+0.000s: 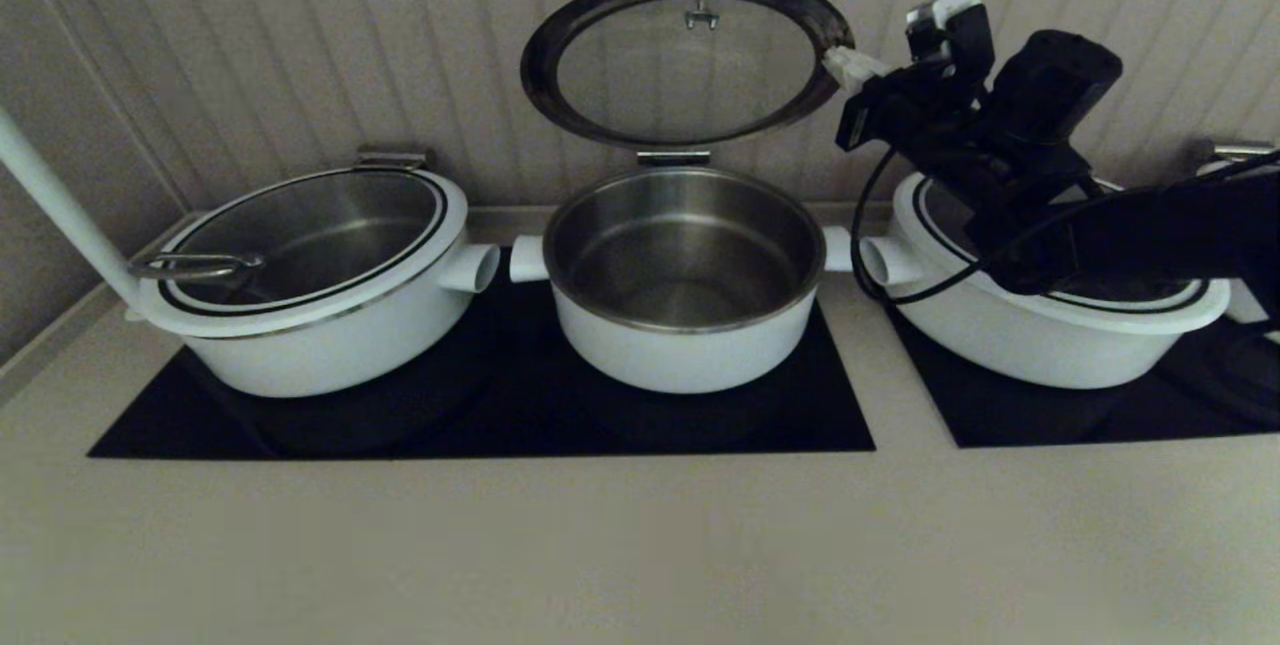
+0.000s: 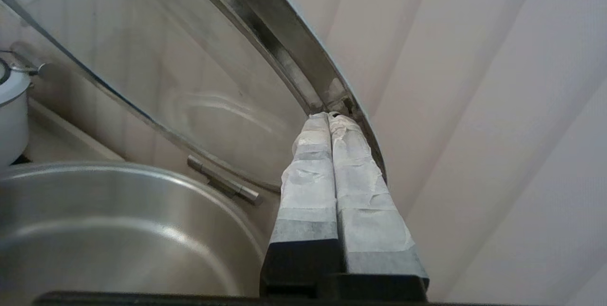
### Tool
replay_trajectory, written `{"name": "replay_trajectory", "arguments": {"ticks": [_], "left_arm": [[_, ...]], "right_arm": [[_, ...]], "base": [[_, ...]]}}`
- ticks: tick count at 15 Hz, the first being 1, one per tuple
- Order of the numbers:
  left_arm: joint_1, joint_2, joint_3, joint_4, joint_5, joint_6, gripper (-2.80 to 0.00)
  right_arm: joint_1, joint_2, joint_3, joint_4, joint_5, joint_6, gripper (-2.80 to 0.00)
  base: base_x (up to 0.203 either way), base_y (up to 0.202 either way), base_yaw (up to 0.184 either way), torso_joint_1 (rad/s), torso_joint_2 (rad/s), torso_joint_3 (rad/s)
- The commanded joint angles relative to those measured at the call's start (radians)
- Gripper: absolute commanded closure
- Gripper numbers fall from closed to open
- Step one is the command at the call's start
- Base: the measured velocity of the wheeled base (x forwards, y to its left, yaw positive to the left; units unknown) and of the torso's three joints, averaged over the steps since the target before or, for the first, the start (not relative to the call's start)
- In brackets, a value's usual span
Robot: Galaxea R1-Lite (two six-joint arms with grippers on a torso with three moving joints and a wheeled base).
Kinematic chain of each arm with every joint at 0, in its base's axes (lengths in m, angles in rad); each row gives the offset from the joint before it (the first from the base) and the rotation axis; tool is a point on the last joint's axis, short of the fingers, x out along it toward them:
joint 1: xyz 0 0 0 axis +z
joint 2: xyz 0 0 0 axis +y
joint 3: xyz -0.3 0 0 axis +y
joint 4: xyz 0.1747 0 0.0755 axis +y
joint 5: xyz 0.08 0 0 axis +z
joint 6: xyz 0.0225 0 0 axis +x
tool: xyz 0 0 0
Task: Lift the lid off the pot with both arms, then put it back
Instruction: Open the pot lid completely
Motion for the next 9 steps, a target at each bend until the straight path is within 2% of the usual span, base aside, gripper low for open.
{"name": "replay_trajectory", "arguments": {"ticks": [1, 9], "left_arm": [[0.000, 0.000, 0.000, 0.000, -0.002, 0.000, 0.00], [0.000, 0.000, 0.000, 0.000, 0.000, 0.000, 0.00]], "right_arm": [[-0.001, 0.007, -0.029, 0.012, 0.010, -0.002, 0.00], [-0.001, 0.007, -0.099, 0.058, 0.021, -0.002, 0.00]], "base": [[0.000, 0.000, 0.000, 0.000, 0.00, 0.000], [0.000, 0.000, 0.000, 0.000, 0.00, 0.000]]}}
